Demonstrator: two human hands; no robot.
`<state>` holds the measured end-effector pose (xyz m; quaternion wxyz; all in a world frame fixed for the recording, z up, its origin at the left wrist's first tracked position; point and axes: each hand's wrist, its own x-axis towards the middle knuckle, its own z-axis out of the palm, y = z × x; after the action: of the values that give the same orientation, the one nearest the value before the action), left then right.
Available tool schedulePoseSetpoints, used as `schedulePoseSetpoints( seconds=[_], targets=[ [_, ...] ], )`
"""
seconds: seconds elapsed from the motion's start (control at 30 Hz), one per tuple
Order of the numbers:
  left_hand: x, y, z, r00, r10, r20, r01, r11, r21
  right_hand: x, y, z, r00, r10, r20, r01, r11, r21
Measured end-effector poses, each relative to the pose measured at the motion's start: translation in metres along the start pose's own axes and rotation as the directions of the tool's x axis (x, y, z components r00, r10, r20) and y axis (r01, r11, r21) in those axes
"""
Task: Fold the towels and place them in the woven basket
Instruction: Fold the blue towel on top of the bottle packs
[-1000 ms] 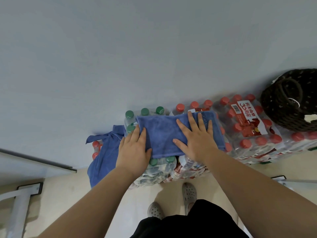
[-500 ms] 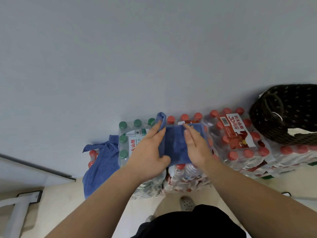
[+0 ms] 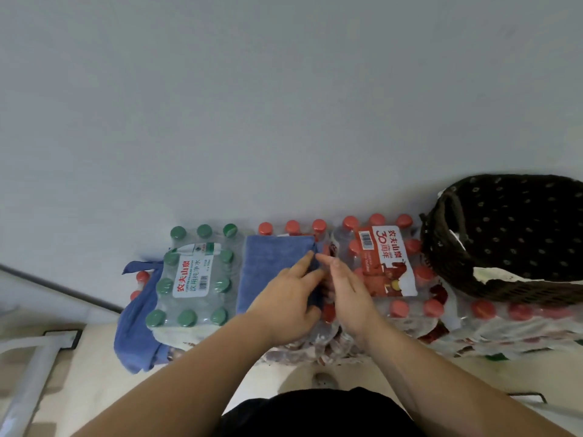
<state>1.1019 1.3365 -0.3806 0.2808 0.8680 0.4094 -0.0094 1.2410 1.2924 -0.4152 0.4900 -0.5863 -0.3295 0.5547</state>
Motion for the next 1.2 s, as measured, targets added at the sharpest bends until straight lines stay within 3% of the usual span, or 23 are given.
schedulePoseSetpoints(
  seconds=[0.1,0.2,0.3,0.4,0.5,0.6,0.77,0.9,1.0,1.07,1.13,1.2],
  targets=[
    [-0.010,-0.001,0.005,0.990,-0.026,-0.141,0.014,0.996,-0.091,0.002,-0.002,-0.009,0.996,0.068,0.062,-0.067,0.997,-0.033],
    [-0.020,-0.009,0.007,0.929,-0.033,-0.369,0.038,0.999,0.005,0.003,-0.009,-0.010,0.990,0.074,0.117,-0.048,0.976,-0.212],
    [-0.027,-0.019,0.006,0.885,-0.081,-0.458,0.140,0.985,0.097,0.008,-0.009,-0.009,0.995,0.043,0.094,-0.008,0.937,-0.350],
    [-0.025,-0.023,0.003,0.907,-0.180,-0.381,0.260,0.951,0.170,0.011,-0.008,-0.010,0.997,0.071,0.034,-0.061,0.971,-0.232],
    [-0.010,-0.020,0.004,0.944,-0.216,-0.248,0.286,0.913,0.291,0.010,-0.013,-0.016,0.993,0.113,0.024,-0.105,0.971,-0.214],
    [0.010,-0.014,0.013,0.957,-0.232,-0.173,0.282,0.882,0.377,0.009,-0.015,-0.021,0.991,0.131,0.024,-0.122,0.965,-0.232],
    [0.024,-0.005,0.036,0.948,-0.297,-0.117,0.319,0.870,0.377,0.010,-0.020,-0.029,0.998,0.063,0.031,-0.047,0.923,-0.381],
    [0.029,-0.005,0.040,0.951,-0.298,-0.087,0.307,0.861,0.406,0.011,-0.018,-0.033,0.989,-0.107,0.105,0.149,0.754,-0.639],
    [0.032,-0.006,0.039,0.951,-0.295,-0.096,0.308,0.863,0.400,0.010,-0.022,-0.031,0.942,-0.304,0.142,0.306,0.606,-0.734],
    [0.030,-0.006,0.039,0.954,-0.284,-0.100,0.301,0.881,0.366,0.009,-0.029,-0.026,0.905,-0.361,0.224,0.387,0.483,-0.785],
    [0.026,-0.009,0.037,0.955,-0.245,-0.166,0.277,0.937,0.213,0.010,-0.034,-0.021,0.898,-0.329,0.294,0.411,0.382,-0.828],
    [0.015,-0.013,0.031,0.916,-0.213,-0.340,0.210,0.977,-0.046,0.012,-0.035,-0.016,0.909,-0.252,0.332,0.400,0.305,-0.864]
  ],
)
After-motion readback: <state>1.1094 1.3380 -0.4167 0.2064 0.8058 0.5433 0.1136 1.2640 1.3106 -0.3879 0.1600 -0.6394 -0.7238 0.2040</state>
